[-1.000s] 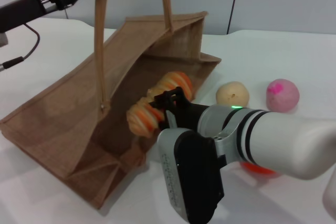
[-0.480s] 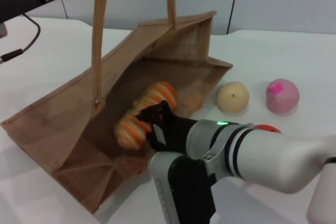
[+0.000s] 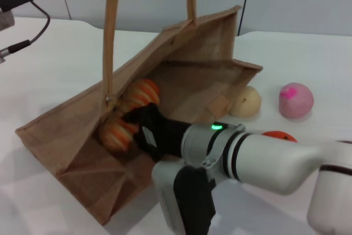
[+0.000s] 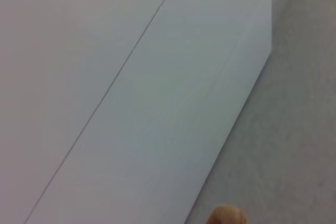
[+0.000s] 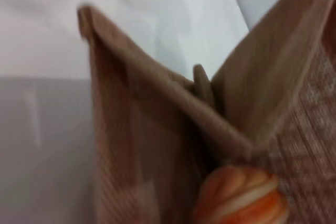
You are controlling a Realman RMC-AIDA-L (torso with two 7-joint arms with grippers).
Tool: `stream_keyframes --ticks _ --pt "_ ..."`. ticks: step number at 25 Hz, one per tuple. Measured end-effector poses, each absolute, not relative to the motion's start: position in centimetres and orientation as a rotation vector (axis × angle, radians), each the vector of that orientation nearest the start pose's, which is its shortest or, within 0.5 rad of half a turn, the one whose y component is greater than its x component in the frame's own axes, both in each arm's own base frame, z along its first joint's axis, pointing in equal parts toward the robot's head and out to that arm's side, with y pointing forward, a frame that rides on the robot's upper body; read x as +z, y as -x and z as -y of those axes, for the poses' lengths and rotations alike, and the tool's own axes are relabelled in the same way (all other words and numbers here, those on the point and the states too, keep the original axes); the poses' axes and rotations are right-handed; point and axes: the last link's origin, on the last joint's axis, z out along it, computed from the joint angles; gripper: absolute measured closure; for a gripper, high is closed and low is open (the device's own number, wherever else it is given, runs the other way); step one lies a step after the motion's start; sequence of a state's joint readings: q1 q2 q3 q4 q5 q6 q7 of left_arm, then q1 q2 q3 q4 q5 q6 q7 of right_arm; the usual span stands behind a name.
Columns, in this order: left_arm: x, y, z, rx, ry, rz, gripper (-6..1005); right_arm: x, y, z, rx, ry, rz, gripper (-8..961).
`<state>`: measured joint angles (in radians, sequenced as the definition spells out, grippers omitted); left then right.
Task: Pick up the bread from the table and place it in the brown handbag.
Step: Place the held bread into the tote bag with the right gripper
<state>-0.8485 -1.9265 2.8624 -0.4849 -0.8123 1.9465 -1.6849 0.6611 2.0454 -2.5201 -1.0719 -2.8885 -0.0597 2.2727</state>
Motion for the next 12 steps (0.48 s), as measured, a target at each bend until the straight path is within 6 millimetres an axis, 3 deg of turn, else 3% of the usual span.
stream_keyframes --ticks 4,12 --pt "10.8 20.1 -37.8 -1.535 2.430 0.862 878 -18.0 -10.8 -31.9 -0.057 2.332 1.150 638" --pt "11.5 21.1 -37.3 -1.551 2.388 0.878 879 -17.6 -10.9 -31.8 0.023 2.313 1.121 645"
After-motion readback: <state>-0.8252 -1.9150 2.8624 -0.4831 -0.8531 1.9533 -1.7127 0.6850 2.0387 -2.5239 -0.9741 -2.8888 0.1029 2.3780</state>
